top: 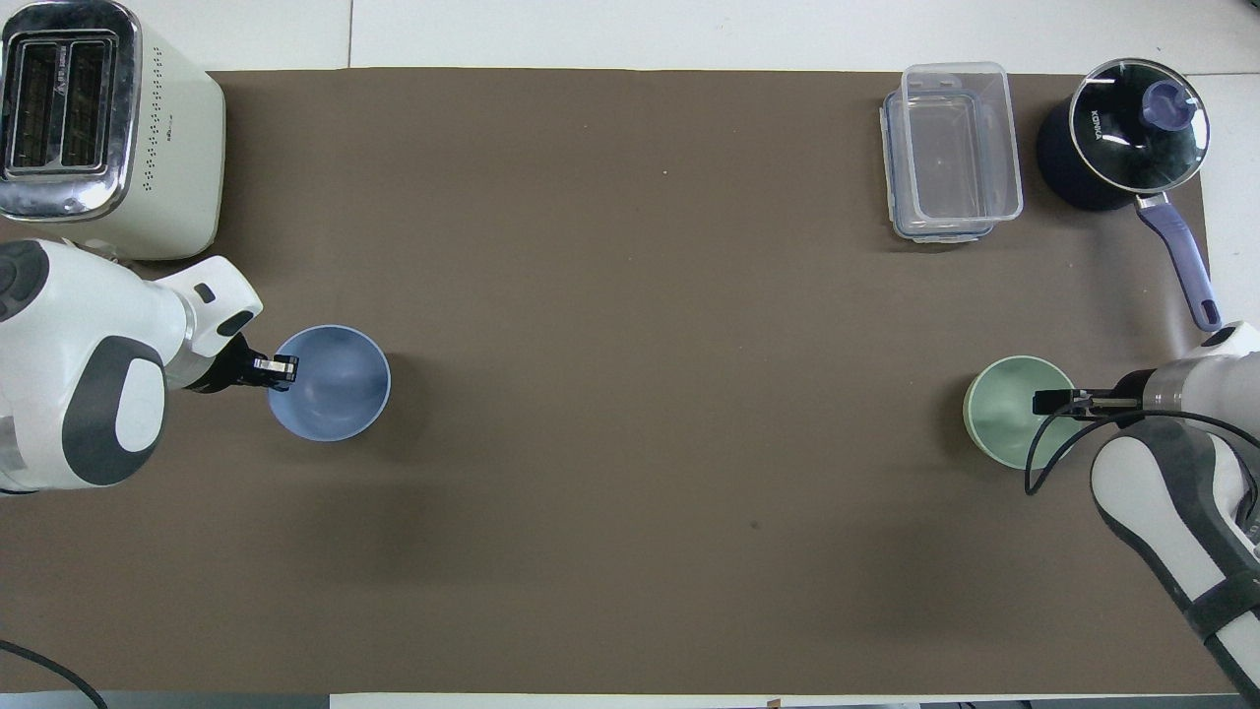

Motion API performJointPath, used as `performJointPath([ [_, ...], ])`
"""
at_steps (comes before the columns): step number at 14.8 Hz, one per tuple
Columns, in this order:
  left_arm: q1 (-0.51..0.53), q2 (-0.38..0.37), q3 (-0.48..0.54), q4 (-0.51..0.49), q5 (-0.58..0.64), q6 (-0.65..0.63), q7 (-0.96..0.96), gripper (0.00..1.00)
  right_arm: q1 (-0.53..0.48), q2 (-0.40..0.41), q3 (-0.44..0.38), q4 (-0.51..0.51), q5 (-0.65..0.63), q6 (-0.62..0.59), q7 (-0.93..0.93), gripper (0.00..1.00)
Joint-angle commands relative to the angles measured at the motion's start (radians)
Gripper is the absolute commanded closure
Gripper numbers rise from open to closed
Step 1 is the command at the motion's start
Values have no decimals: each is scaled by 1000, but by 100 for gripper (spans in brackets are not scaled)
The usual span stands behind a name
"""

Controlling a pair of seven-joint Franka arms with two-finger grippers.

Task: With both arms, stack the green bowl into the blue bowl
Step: 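Slide the blue bowl toward the table center while the right gripper grasps the green bowl, then release the blue bowl with the left gripper while the right gripper carries the green bowl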

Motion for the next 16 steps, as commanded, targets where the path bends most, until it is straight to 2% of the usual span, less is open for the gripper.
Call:
performJointPath([
  [1,-148,89,4,212,-126,-128,-275,100,-9,-19,5,-34,23,35,-46,2],
  [2,-212,92,4,212,-146,-109,-374,100,-10,-19,5,-34,22,35,-61,9],
  [3,-294,92,4,197,-150,-51,-470,100,-12,-19,5,-35,23,35,-67,41],
  [4,-360,87,2,166,-151,6,-536,100,-10,-19,5,-34,22,35,-69,99],
  [9,-567,115,4,83,-163,185,-655,100,-10,-19,5,-32,22,32,-70,100],
  [10,-584,132,4,69,-163,238,-655,100,-12,-19,5,-25,22,30,-70,100],
  [12,-595,152,4,65,-163,254,-642,100,-10,-19,5,4,23,11,-69,100],
  [16,-595,149,4,49,-163,261,-635,100,5,-52,15,124,23,-149,-58,100],
])
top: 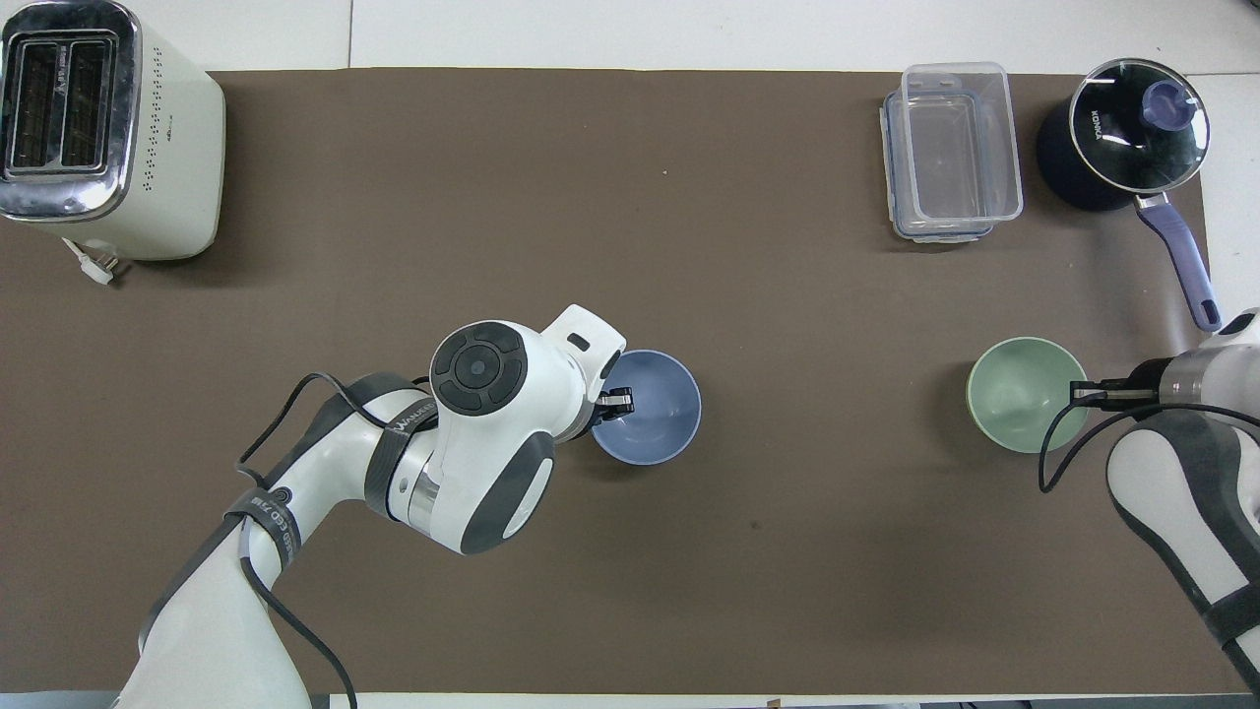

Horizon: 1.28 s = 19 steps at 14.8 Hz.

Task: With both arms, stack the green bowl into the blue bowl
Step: 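Release the blue bowl with the left gripper while the right gripper carries the green bowl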

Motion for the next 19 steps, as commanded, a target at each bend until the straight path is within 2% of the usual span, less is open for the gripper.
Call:
performJointPath([
  [1,-12,-15,15,-25,-24,24,28,43,3,-30,14,91,16,-127,-23,100],
  [2,-13,-15,16,-24,-24,20,26,0,19,-35,15,111,16,-154,-21,100],
  [4,-12,-18,16,-18,-24,9,25,0,61,-55,14,120,16,-165,23,100],
  [6,7,-52,24,1,-24,-41,28,0,127,-81,15,123,16,-197,107,100],
  [9,130,-104,26,99,-15,-243,86,0,257,-110,15,125,16,-230,263,100],
  [11,218,-107,27,184,22,-380,152,0,341,-110,18,130,28,-228,339,100],
  [13,315,-121,27,234,82,-469,224,0,417,-109,18,130,102,-208,391,100],
  [16,483,-184,29,255,123,-584,512,0,553,-66,20,130,133,-117,446,100],
  [19,562,-239,29,287,135,-692,611,0,650,-14,20,131,134,-20,517,100],
])
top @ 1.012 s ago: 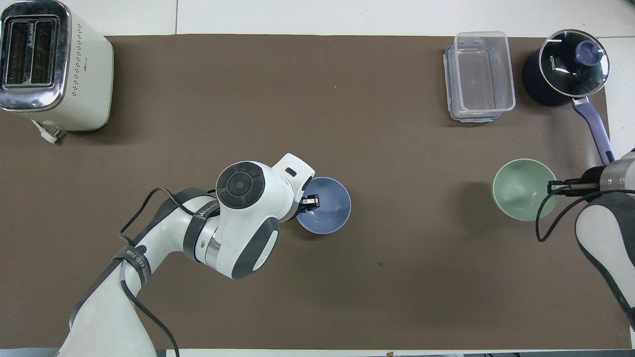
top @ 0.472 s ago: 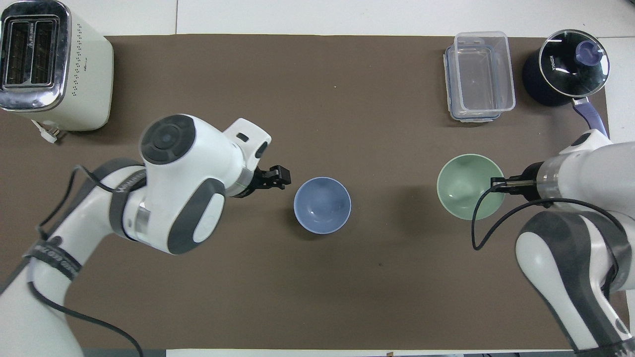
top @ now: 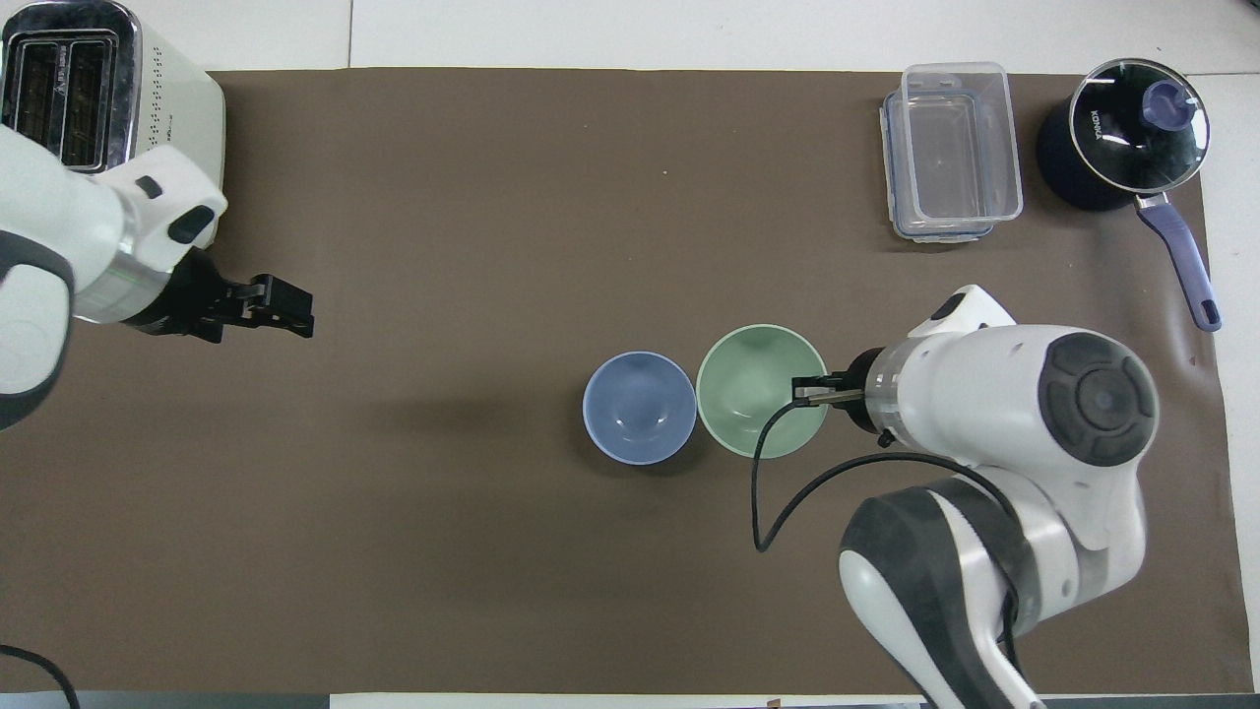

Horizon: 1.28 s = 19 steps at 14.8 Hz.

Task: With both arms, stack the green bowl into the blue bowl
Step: 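Lower the green bowl into the blue bowl while the left gripper returns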

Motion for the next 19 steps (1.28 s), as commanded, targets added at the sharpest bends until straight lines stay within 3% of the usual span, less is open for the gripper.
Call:
performJointPath([
  [1,40,-52,-10,62,31,-140,49,0,71,65,-4,20,18,76,50,100],
  [3,39,-38,-13,179,79,-244,51,0,109,131,-5,81,31,76,59,100],
  [8,41,-46,-13,170,82,-242,40,0,160,201,-5,88,38,148,38,100],
  [15,50,-41,-11,182,114,-246,38,0,172,209,-4,53,37,179,21,100],
  [19,39,-3,-11,291,128,-355,38,0,195,231,-4,53,38,208,24,100],
])
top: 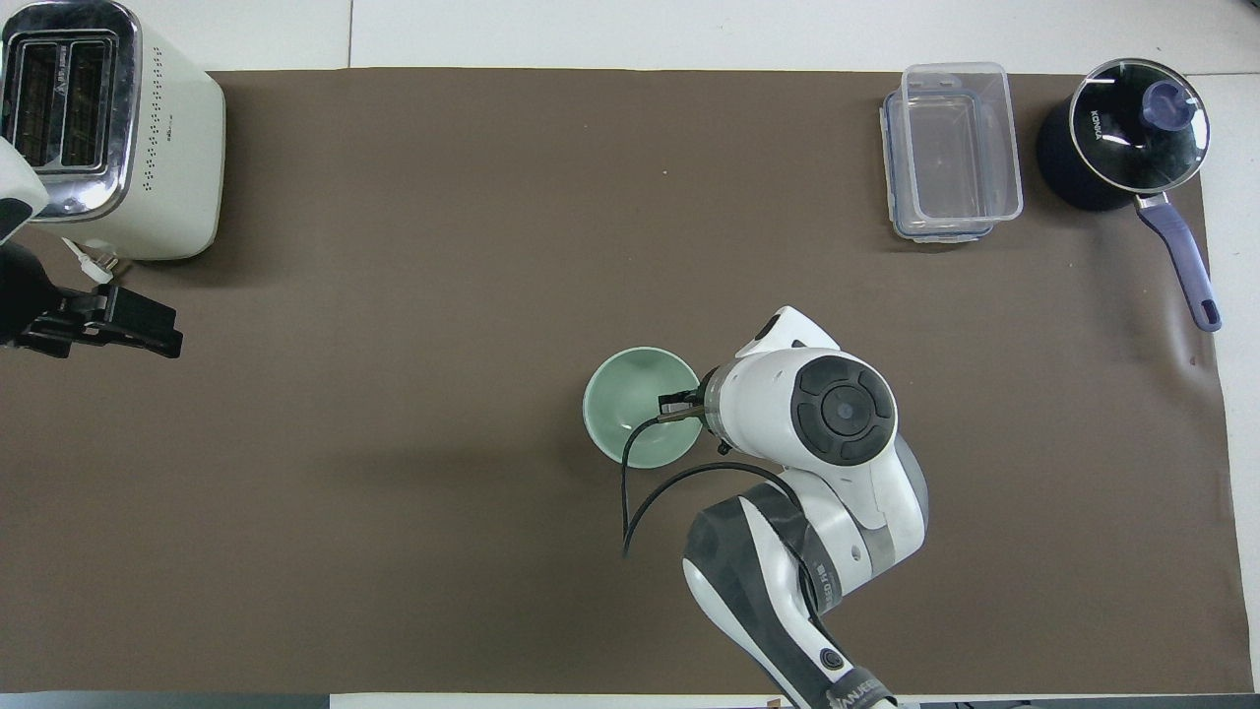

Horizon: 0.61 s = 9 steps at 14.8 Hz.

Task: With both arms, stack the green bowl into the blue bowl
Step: 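Lower the green bowl into the blue bowl while the left gripper returns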

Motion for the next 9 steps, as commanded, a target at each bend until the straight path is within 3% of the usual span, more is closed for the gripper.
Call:
performJointPath([
  [1,-8,46,-4,118,33,-109,-6,0,18,9,-5,-10,23,39,-29,100],
  [5,-6,22,-1,114,24,-118,-9,0,15,9,-5,-10,23,41,-41,100],
  [9,7,-46,-1,-15,22,14,-8,0,12,3,-5,-32,23,39,-70,100],
])
